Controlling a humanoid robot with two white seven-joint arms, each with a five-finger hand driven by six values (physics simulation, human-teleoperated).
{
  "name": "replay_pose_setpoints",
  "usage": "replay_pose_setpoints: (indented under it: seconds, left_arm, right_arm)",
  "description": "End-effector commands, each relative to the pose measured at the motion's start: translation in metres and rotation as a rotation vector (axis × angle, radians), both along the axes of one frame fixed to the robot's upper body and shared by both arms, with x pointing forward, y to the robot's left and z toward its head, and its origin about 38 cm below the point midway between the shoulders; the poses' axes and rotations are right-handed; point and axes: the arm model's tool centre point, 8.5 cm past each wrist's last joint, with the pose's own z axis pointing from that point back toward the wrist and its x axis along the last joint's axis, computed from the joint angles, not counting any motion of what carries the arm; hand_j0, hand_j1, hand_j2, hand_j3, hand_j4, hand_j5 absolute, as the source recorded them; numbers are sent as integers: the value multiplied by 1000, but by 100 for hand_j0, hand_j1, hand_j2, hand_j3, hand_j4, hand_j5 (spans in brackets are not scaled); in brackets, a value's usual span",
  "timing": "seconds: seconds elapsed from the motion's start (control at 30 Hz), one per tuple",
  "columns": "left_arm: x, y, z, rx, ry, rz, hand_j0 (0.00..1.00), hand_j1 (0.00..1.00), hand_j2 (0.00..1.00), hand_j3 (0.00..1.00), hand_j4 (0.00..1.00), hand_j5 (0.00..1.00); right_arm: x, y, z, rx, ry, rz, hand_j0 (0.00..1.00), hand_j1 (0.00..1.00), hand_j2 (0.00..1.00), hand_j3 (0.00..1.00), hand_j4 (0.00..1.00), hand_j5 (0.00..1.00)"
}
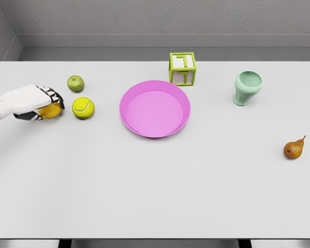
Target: Put the lemon on the plate with left arm
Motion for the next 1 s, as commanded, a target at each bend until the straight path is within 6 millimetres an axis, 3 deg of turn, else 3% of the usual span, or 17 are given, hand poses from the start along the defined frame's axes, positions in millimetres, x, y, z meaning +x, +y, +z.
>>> replay_pose_setpoints:
  seconds: [0.0, 0.97]
  left_arm:
    - [-2, -2, 11, -16, -18, -14, 63, 63, 63, 63, 63, 63]
    - [-4, -58, 67, -89, -145, -184, 62, 62, 62, 62, 62, 62]
  right_arm:
    - [-1, 0, 0, 0, 1, 0, 100, 100, 100, 100, 100, 100]
    - [0, 0, 0, 0, 0, 0, 100, 100, 100, 100, 100, 100]
